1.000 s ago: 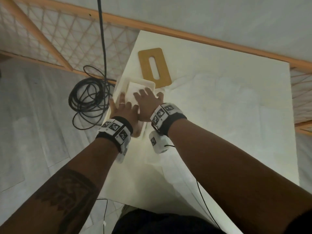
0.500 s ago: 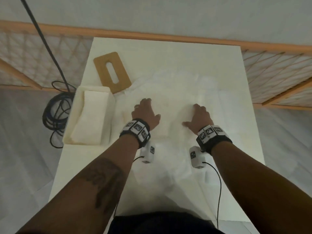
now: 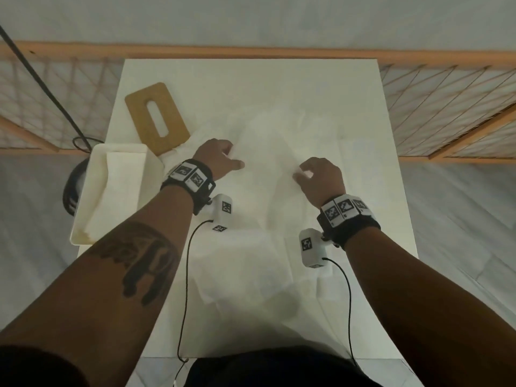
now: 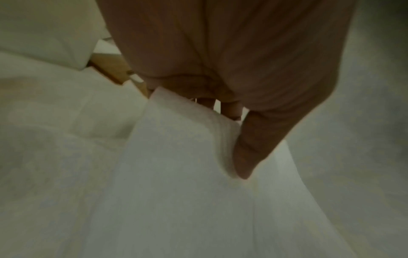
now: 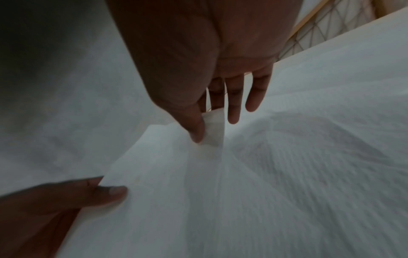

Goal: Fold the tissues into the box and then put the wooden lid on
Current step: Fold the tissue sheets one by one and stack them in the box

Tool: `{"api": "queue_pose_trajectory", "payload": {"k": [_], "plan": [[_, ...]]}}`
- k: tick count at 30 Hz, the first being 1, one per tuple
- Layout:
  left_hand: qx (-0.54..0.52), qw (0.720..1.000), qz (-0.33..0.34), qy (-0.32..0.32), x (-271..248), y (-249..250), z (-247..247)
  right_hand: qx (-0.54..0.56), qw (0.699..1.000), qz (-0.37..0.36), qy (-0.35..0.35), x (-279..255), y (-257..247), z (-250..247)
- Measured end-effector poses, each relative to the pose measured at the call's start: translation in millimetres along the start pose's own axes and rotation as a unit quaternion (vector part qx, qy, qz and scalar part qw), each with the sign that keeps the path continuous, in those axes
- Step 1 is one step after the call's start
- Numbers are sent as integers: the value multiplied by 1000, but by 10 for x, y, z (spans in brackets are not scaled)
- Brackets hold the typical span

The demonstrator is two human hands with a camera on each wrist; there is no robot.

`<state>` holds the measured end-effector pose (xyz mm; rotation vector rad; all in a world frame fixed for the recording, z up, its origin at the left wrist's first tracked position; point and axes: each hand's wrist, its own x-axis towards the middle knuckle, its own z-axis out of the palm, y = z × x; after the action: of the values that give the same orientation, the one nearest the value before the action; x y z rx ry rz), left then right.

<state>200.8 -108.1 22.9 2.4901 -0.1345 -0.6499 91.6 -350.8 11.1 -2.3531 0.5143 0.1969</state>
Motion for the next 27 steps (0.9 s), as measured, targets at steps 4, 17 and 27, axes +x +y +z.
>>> {"api": "queue_pose_trajectory", "payload": {"k": [4,17,27], "plan": [[-162,986,33,9,-212,87,-210,225,974,10,31,-11,36,-125],[-77,982,18,171,-244,-280,21,115,993,-4,-19,126,-152,310],[-38,948,163,269,-137,-16,-505,165,984,-44,50,231,-399,158]]}}
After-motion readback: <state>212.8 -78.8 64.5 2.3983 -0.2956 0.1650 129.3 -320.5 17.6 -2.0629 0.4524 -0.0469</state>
